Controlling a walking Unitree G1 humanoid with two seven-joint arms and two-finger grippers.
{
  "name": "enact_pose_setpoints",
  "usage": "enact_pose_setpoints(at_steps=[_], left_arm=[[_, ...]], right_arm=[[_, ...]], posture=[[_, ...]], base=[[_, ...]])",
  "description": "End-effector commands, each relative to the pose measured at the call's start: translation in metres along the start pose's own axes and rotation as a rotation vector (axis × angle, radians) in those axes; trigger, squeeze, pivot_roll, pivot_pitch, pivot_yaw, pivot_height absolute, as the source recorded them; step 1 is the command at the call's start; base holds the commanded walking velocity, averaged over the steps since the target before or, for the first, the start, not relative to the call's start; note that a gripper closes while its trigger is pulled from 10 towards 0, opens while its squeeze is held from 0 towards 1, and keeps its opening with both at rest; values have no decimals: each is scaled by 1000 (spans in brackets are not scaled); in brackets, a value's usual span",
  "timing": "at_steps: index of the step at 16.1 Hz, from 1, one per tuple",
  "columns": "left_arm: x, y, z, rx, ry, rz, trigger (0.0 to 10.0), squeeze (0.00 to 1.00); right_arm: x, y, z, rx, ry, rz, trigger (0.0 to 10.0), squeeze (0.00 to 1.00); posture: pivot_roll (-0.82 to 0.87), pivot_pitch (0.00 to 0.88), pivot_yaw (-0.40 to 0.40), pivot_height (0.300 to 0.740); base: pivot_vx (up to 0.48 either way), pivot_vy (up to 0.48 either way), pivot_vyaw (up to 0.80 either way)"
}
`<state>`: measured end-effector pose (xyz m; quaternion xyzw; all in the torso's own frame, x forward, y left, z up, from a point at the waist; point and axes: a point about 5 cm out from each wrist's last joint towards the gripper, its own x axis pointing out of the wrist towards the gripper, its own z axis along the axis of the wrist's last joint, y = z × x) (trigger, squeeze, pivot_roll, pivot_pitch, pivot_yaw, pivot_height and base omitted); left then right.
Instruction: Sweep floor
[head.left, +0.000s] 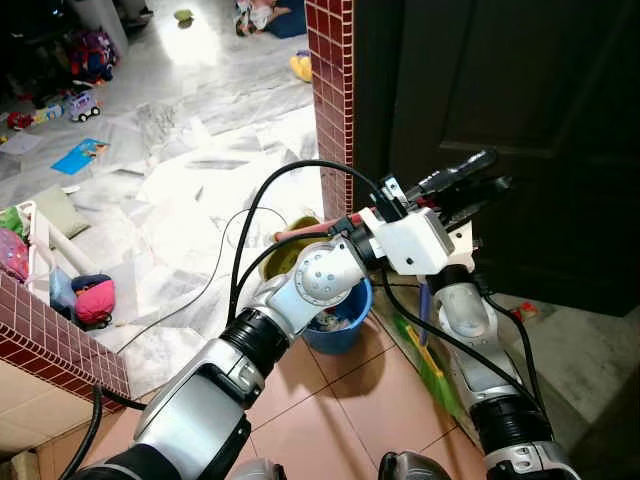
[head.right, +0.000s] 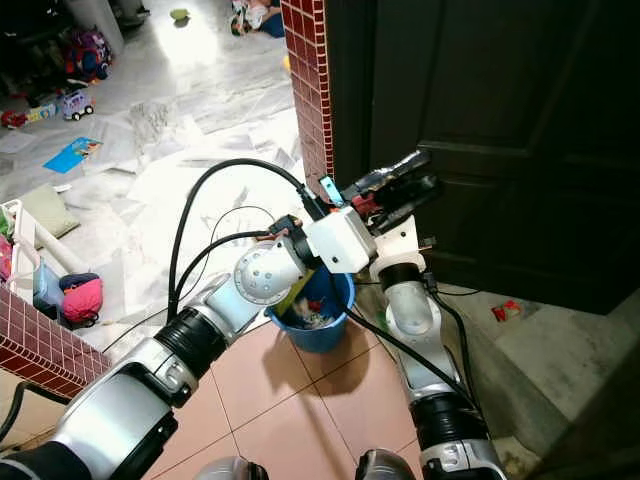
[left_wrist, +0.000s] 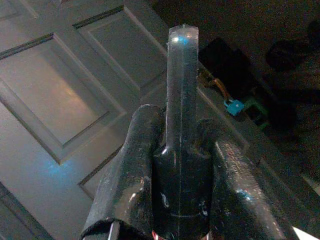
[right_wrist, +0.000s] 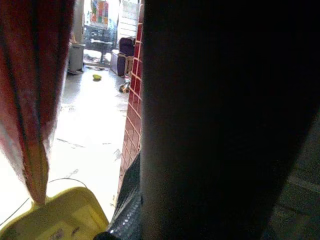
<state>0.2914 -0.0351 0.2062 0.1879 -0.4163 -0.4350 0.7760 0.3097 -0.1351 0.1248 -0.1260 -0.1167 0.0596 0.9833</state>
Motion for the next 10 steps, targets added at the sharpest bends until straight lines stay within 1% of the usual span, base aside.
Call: enact_pose_setpoints(at_steps=[1, 3, 4, 5, 6, 7, 8, 9, 10], left_arm=[[19, 33, 17, 93, -85, 67, 10000, 0], [24, 72, 26, 109, -98, 197, 10000, 0], [23, 102, 31, 133, -88, 310, 10000, 0], [18, 129, 33, 157, -62, 422, 10000, 0], [5, 163, 38, 183, -36, 576, 10000, 0], [-9, 184, 40, 220, -9, 682, 10000, 0], [-25, 202, 43, 240, 5, 785, 10000, 0], [-44, 215, 40, 309, 66, 848, 10000, 0], [-64, 219, 29, 368, 159, 887, 10000, 0]], right_arm=[[9, 15, 19, -26, -92, 73, 10000, 0], [9, 16, 19, -26, -92, 79, 10000, 0], [10, 16, 19, -27, -92, 83, 10000, 0], [10, 17, 18, -27, -91, 86, 10000, 0], [10, 18, 18, -26, -90, 89, 10000, 0], [10, 18, 18, -26, -89, 92, 10000, 0], [9, 19, 17, -25, -85, 96, 10000, 0], [8, 20, 15, -25, -78, 102, 10000, 0], [8, 21, 14, -25, -73, 107, 10000, 0]], posture=[[-81, 0, 94, 740], [-76, 0, 88, 740], [-73, 0, 85, 740], [-70, 0, 81, 740], [-68, 0, 80, 740], [-64, 0, 77, 740], [-58, 0, 73, 740], [-52, 0, 69, 740], [-51, 0, 68, 740]], base=[[0, 0, 0], [0, 0, 0], [0, 0, 0], [0, 0, 0], [0, 0, 0], [0, 0, 0], [0, 0, 0], [0, 0, 0], [0, 0, 0]])
